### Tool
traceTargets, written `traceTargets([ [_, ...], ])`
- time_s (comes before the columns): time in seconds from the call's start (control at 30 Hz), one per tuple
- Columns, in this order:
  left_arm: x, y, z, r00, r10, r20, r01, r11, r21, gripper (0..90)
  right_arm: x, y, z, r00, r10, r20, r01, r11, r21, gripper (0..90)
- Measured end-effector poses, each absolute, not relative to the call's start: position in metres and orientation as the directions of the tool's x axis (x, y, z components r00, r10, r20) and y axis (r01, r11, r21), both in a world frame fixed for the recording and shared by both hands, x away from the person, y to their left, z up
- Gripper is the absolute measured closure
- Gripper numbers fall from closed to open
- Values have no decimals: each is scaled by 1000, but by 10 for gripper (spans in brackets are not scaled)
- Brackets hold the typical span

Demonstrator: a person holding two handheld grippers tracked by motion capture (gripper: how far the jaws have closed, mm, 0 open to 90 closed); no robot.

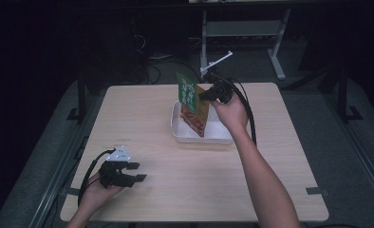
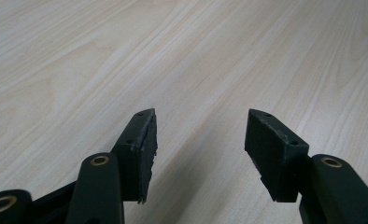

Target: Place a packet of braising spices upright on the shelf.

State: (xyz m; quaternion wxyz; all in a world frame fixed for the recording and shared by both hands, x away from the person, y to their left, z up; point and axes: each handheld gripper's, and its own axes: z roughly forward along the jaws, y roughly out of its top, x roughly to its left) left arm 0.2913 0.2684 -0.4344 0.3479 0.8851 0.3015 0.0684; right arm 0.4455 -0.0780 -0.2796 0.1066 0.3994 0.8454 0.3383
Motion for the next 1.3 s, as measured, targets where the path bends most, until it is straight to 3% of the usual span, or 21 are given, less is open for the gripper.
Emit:
traceTargets([
  [0.87,292,269,-435,808,583,-88,489,-577,654,437,443,-92,-285,-661,743,108,620,459,636,864],
  [1.03,292,269,-435,806,586,-90,491,-575,655,434,442,-102,-286,-652,745,139,628,430,648,720],
  [1.3,292,269,-435,804,589,-87,492,-576,653,429,438,-111,-285,-651,742,160,632,414,655,643],
])
